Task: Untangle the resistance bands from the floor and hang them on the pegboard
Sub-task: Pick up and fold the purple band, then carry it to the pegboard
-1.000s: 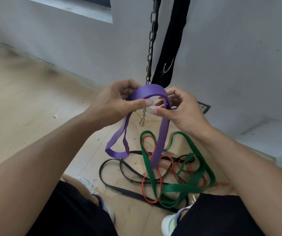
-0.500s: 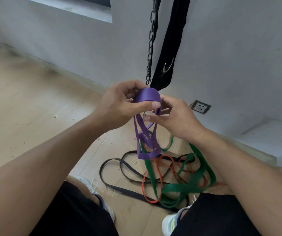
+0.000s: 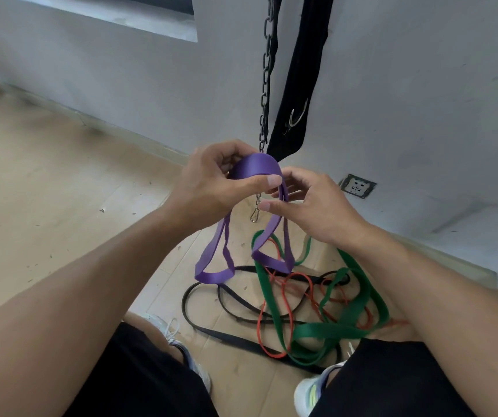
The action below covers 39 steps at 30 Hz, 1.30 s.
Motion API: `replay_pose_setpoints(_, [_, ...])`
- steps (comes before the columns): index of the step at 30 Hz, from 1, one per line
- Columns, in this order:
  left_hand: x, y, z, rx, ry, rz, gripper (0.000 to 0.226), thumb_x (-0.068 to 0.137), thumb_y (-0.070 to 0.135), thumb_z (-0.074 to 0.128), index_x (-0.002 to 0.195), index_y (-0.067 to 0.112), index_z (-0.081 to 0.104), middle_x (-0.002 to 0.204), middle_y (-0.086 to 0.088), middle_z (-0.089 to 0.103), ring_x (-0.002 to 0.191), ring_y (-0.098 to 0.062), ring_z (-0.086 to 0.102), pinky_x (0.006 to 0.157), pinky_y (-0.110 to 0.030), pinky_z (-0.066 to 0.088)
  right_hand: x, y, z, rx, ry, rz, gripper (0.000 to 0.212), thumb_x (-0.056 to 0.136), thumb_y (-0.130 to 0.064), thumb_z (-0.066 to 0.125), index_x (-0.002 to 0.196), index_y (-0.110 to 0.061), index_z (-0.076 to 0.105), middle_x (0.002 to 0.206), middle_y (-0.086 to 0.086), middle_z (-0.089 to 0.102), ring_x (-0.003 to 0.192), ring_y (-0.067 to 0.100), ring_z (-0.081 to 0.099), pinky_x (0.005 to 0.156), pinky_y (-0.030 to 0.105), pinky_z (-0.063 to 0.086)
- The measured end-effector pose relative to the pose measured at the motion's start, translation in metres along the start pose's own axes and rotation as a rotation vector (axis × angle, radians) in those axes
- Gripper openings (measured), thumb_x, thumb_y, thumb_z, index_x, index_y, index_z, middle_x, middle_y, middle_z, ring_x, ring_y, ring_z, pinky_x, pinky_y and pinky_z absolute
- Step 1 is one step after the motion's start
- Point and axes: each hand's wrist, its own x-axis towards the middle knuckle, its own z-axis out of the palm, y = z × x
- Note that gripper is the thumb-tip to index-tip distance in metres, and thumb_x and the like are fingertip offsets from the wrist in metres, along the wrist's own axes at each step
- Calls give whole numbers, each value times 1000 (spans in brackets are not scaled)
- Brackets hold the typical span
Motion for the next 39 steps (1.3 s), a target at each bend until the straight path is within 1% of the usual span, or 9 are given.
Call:
replay_pose_setpoints(4, [0, 0, 0, -35, -12, 14, 24, 77, 27, 88, 94, 17, 74, 82, 1, 74, 72, -8, 66, 69, -23, 55, 1, 2, 4, -41, -33, 4, 35, 79, -38, 89, 107, -26, 72, 97, -12, 76, 92, 4, 71, 85, 23, 58])
replay_pose_setpoints(9, [0, 2, 0, -96, -18, 25, 23, 78, 29, 86, 94, 20, 72, 89, -7, 75, 78, -13, 68, 75, -32, 56, 2, 14, 15, -107, -133, 55, 41, 76, -44, 90, 110, -30, 70, 104, -13, 73, 97, 4, 70, 89, 30, 57])
replay_pose_setpoints(14, [0, 3, 1, -88, -17, 8, 21, 80, 22, 85, 94, 15, 72, 90, -14, 73, 76, -12, 64, 72, -27, 53, 5, 21, 19, -130, -147, 85, 30, 78, -37, 89, 94, -22, 69, 84, -7, 72, 75, 7, 67, 69, 25, 51])
replay_pose_setpoints(17, [1, 3, 2, -95, -14, -11, 23, 78, 23, 87, 93, 11, 73, 85, -12, 73, 72, -12, 63, 69, -24, 52, 8, 26, 18, -149, -187, 81, 20, 84, -28, 84, 89, -19, 66, 83, 0, 75, 77, 18, 72, 74, 37, 58])
replay_pose_setpoints(24, [-1, 6, 5, -68, 2, 13, 31, 77, 30, 86, 97, 11, 73, 85, -9, 74, 71, -12, 66, 66, -24, 54, 10, 26, 8, -254, -230, 84, 11, 94, -24, 71, 102, -26, 63, 90, -9, 71, 88, 11, 68, 85, 37, 56])
replay_pose_setpoints(30, [-1, 5, 3, -58, 8, 21, 23, 80, 27, 85, 95, 14, 73, 86, -7, 75, 75, -21, 69, 69, -31, 57, 7, 24, 3, -288, -244, 77, 15, 93, -21, 71, 98, -30, 60, 58, -16, 61, 64, 8, 61, 73, 34, 53])
replay_pose_setpoints(33, [-2, 6, 3, -59, 11, 20, 22, 79, 27, 86, 94, 15, 74, 86, -5, 75, 72, -13, 67, 69, -26, 54, 6, 20, 5, -272, -212, 64, 21, 90, -26, 76, 84, -35, 57, 73, -10, 70, 71, 9, 65, 76, 34, 54])
replay_pose_setpoints(37, [-2, 5, 3, -87, -3, 20, 28, 79, 24, 86, 98, 8, 73, 90, -10, 75, 80, -28, 69, 75, -39, 58, 3, 17, 15, -255, -205, 56, 34, 81, -40, 85, 106, -31, 63, 78, -4, 65, 75, 15, 64, 70, 31, 51])
replay_pose_setpoints(39, [-3, 5, 3, -92, -15, 21, 32, 76, 30, 86, 98, 10, 73, 90, -10, 75, 80, -26, 70, 76, -39, 58, 3, 17, 19, -261, -204, 52, 43, 77, -43, 88, 111, -32, 64, 83, -4, 64, 79, 16, 64, 73, 33, 52])
